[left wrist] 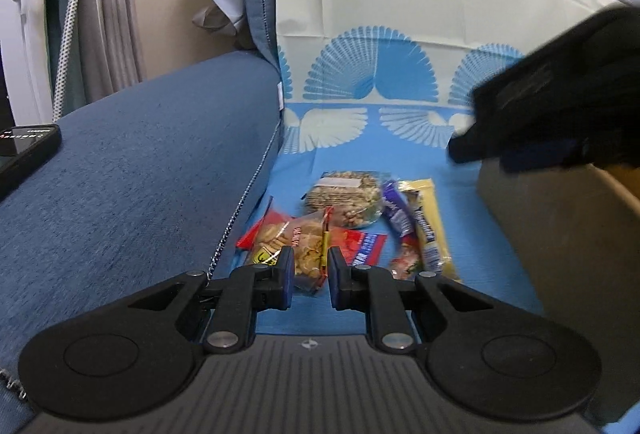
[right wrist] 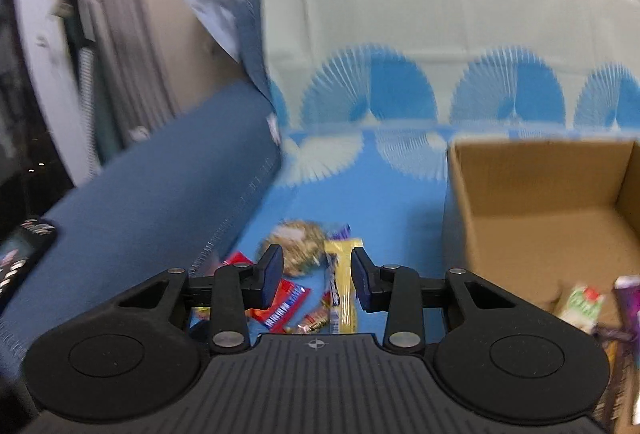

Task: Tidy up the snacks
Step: 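Move both tools from the box back to the snack pile, then grasp the yellow wafer stick with the right tool while the left grasps the cookie bag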

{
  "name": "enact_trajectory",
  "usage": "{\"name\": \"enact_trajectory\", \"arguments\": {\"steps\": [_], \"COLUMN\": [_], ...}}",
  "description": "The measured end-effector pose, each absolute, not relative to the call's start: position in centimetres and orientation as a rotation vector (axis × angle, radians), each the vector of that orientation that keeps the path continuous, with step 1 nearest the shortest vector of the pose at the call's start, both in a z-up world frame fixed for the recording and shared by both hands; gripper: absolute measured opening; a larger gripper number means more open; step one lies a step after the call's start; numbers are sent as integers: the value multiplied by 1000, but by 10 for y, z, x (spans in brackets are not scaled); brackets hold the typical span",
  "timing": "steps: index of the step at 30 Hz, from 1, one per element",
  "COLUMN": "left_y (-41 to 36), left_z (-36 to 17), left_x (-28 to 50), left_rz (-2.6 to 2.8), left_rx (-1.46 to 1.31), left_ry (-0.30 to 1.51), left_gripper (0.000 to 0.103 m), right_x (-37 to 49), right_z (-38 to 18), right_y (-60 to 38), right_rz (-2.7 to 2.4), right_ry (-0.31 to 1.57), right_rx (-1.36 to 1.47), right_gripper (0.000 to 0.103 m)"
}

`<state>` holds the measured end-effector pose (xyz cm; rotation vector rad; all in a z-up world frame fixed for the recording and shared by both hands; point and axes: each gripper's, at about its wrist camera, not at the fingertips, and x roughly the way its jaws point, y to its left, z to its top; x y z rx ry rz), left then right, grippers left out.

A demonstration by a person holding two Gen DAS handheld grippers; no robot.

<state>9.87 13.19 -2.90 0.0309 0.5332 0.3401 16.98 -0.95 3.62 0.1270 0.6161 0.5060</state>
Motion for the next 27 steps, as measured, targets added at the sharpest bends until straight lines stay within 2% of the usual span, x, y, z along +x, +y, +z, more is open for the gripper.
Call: {"name": "enact_trajectory", "arguments": {"steps": [1, 3, 5, 7, 8, 15, 16, 18, 19, 20, 21, 23, 27], "left_y": [133, 133, 134, 136, 136, 134, 134, 134, 134, 135, 136, 137, 143], "left_z": [-30, -35, -38, -42, -44, -59, -60, -62, -63, -64, -64, -62, -53], "left_x": [102, 107, 113, 119, 122, 146, 149, 150, 151, 152, 151, 147, 140], "left_rz": [349, 365, 379, 378, 379, 407, 406, 401, 398, 396, 397, 393, 397], "left_rx": [33, 39, 44, 48, 52, 97, 103, 107, 106, 102, 98, 81, 45], "left_ry": [538, 553, 556, 546, 551, 597, 601, 600, 599, 606, 610, 595, 560], "left_gripper": [26, 54, 72, 78, 79, 79, 79, 72, 67, 54, 51, 44, 41], "right_x": [176, 191, 204, 214, 219, 244, 245, 245, 244, 244, 245, 245, 234], "right_z": [29, 14, -3, -18, -25, -60, -63, -66, -65, -65, -65, -61, -42], "right_y": [-4, 9, 18, 25, 28, 43, 43, 44, 44, 43, 40, 34, 30], "right_rz": [491, 449, 416, 387, 376, 362, 369, 392, 394, 399, 406, 403, 431], "right_ry": [640, 690, 733, 773, 785, 874, 882, 883, 874, 871, 875, 872, 826], "right_rx": [131, 110, 107, 98, 92, 56, 55, 45, 26, 13, 21, 43, 11], "right_gripper": [41, 49, 65, 75, 75, 73, 69, 55, 41, 24, 18, 17, 16]}}
